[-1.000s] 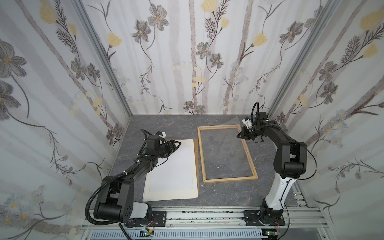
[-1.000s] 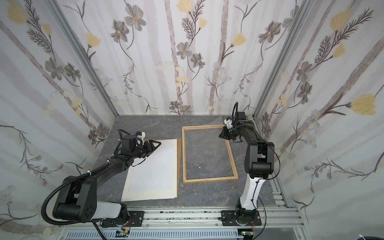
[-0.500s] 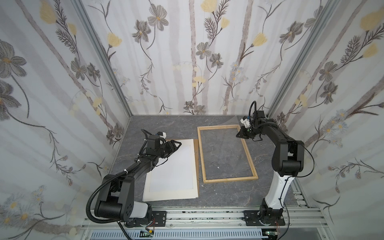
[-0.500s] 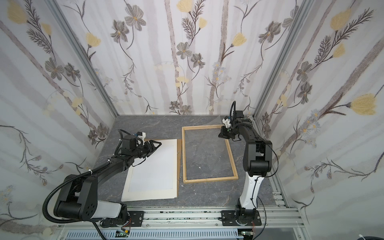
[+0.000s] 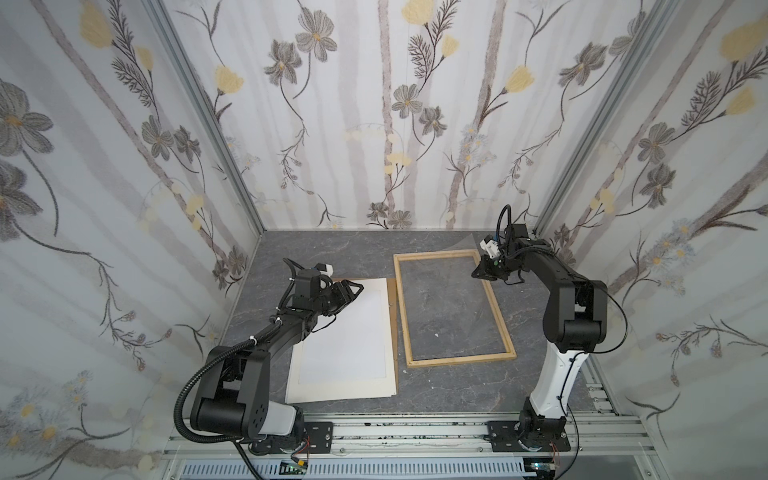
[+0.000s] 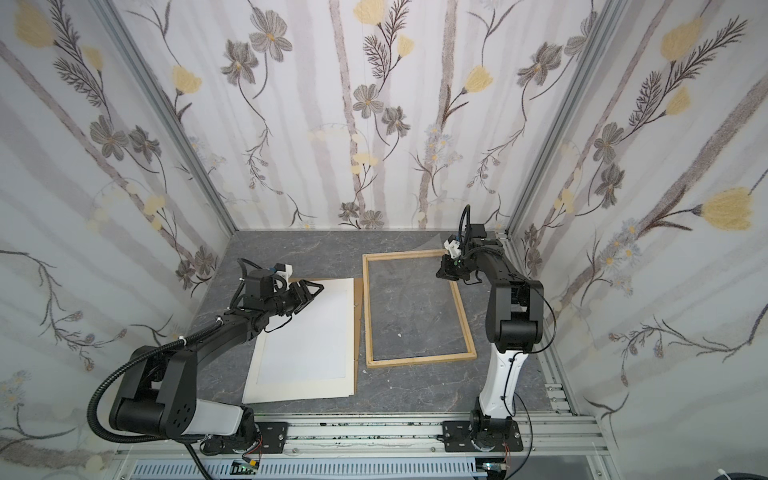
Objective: Put the photo into the frame
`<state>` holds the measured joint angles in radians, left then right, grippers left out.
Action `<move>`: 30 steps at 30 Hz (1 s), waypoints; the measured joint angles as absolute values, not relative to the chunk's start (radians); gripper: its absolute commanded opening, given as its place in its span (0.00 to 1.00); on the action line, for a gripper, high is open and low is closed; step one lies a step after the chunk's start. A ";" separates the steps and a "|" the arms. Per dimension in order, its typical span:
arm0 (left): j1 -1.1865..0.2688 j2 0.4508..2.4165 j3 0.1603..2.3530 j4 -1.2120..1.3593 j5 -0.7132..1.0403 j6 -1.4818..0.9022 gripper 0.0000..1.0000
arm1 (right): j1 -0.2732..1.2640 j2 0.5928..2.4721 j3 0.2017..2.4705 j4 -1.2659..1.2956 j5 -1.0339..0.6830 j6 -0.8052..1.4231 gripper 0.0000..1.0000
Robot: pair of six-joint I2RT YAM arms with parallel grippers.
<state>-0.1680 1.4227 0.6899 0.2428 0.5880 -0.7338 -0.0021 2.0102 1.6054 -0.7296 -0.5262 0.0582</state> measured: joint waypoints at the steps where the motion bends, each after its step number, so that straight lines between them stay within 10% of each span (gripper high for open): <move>1: -0.168 1.425 0.690 0.243 0.588 -0.734 0.66 | -0.002 2.007 1.603 -0.731 -0.529 0.057 0.00; 30: -0.168 1.451 0.686 0.263 0.596 -0.741 0.66 | -0.008 1.958 1.579 -0.758 -0.546 0.025 0.00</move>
